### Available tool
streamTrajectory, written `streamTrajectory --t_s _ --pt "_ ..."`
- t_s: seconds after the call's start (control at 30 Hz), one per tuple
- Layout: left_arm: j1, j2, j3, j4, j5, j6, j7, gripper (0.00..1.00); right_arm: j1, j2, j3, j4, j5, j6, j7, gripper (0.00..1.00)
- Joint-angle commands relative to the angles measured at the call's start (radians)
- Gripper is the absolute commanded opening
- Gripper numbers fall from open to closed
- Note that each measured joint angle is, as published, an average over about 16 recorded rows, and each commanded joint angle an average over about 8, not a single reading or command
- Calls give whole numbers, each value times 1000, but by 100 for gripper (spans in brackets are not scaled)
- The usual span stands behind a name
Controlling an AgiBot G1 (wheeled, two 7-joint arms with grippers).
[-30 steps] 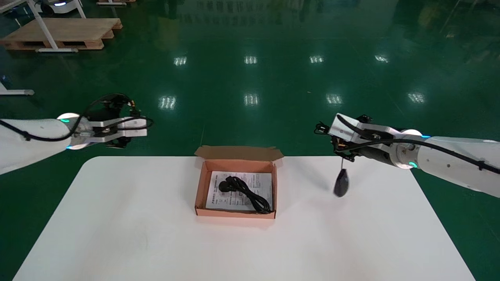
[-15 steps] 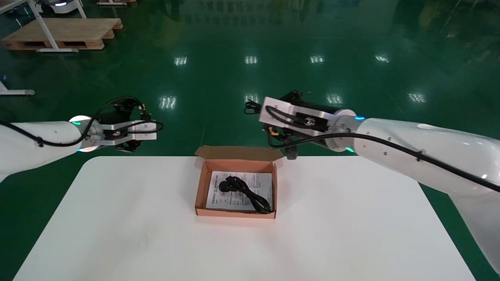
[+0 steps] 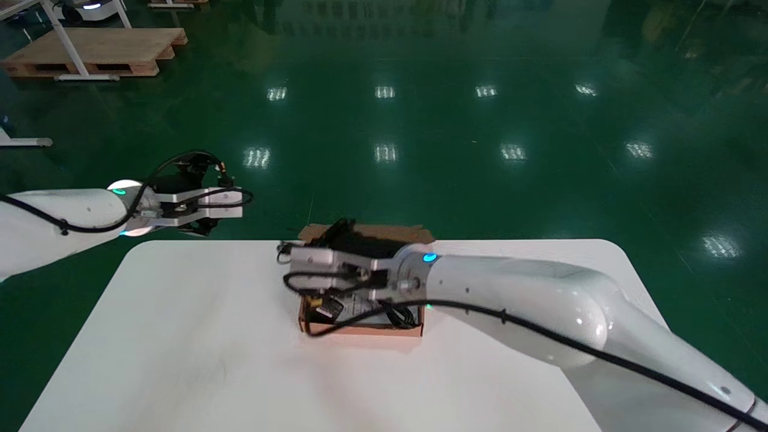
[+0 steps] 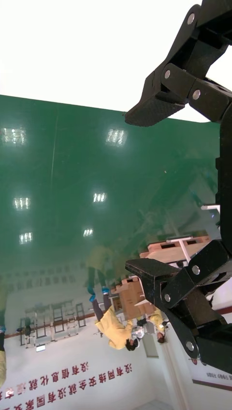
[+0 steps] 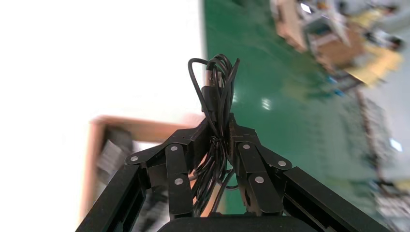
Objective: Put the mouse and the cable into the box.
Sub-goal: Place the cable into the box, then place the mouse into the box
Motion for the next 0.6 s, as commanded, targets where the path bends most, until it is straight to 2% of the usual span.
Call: streamTrajectory --t_s 0.03,0.2,0.5,0.53,0.6 --pt "1 -4 4 -11 11 0 -17 100 -15 -9 -41 21 10 -11 8 0" --pt "3 -13 14 -35 39 1 -58 100 -15 -12 -125 -56 -29 71 130 0" --pt "6 -29 28 -77 89 4 -129 100 -40 -10 -211 -171 -128 278 354 0" --pt "7 -30 29 -82 95 5 -137 100 -43 -10 -218 -178 -139 294 372 4" --pt "7 -32 32 -88 103 5 -149 100 -48 -10 -228 -188 -156 314 397 29"
